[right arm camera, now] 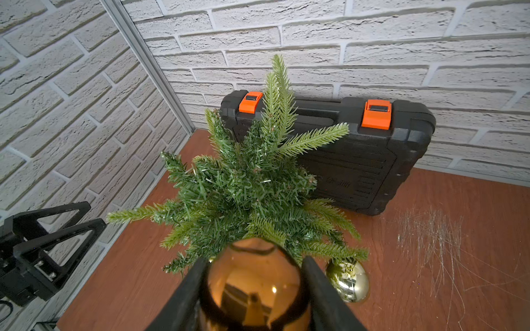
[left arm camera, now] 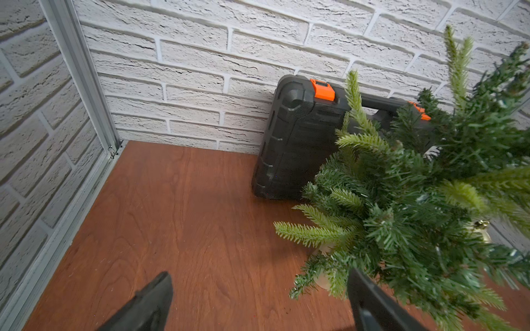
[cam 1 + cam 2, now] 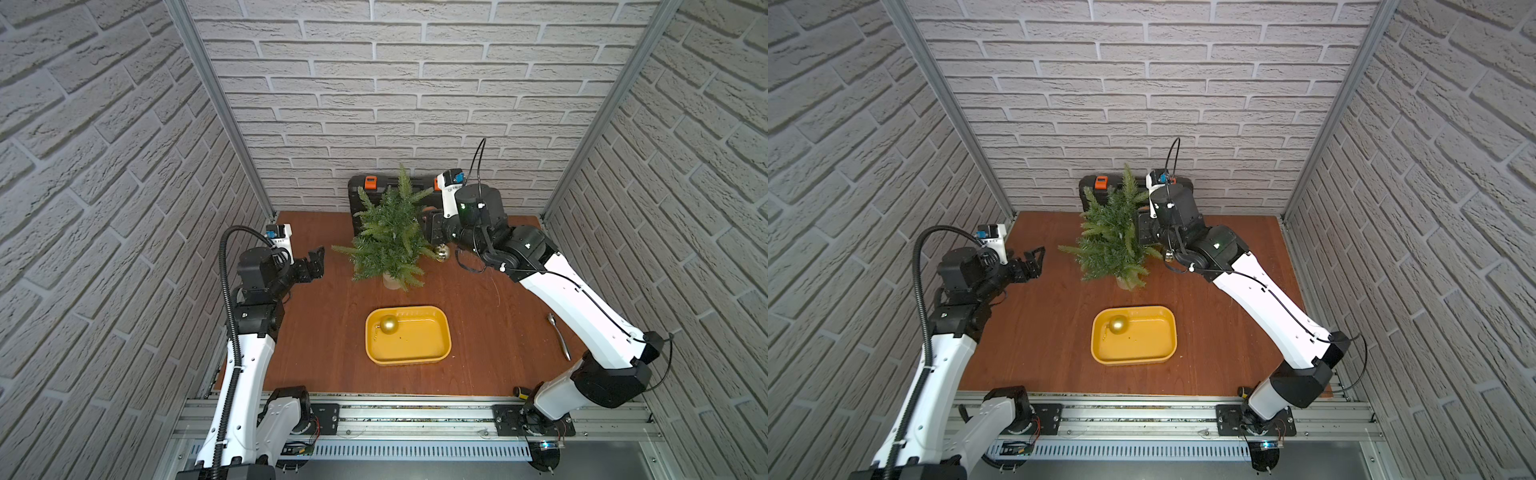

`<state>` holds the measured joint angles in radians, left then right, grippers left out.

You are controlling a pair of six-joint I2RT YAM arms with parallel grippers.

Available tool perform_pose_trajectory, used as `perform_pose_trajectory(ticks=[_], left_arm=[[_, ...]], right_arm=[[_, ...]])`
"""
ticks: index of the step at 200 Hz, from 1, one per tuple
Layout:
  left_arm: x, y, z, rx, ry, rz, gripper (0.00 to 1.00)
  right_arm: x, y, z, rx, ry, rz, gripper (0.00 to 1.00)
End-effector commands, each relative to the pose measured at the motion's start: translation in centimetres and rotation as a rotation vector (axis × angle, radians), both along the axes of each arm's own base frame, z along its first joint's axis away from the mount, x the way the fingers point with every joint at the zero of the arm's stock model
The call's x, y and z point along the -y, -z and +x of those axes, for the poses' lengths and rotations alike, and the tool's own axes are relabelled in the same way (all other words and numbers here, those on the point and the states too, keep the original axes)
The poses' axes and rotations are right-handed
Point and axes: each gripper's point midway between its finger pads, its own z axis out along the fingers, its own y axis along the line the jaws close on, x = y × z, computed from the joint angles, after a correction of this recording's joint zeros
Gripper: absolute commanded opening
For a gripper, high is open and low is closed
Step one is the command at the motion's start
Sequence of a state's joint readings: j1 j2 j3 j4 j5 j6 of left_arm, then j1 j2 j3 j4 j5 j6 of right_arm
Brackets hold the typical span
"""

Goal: Decorate the small christmas tree with ornaments
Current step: Hang an ornament on the christmas tree.

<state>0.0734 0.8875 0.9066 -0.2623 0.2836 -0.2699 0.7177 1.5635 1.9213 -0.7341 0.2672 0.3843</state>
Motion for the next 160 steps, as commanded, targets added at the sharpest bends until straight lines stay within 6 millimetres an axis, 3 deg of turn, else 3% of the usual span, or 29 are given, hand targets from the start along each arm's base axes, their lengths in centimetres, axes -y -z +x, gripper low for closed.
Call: perform_pose_trajectory(ticks=[1,160], left_arm=[[0.0,-1.2,-0.1,0.047,0.006,0.003,0.95],[-0.2,-1.2,0.1,0.046,0.006,-0.012,0.95]], right_arm=[[0.3,-1.7,-0.6,0.038,-0.014,0.022,0.47],[0.9,-0.7,-1.6,0.011,-0.033,-0.014,0.45]])
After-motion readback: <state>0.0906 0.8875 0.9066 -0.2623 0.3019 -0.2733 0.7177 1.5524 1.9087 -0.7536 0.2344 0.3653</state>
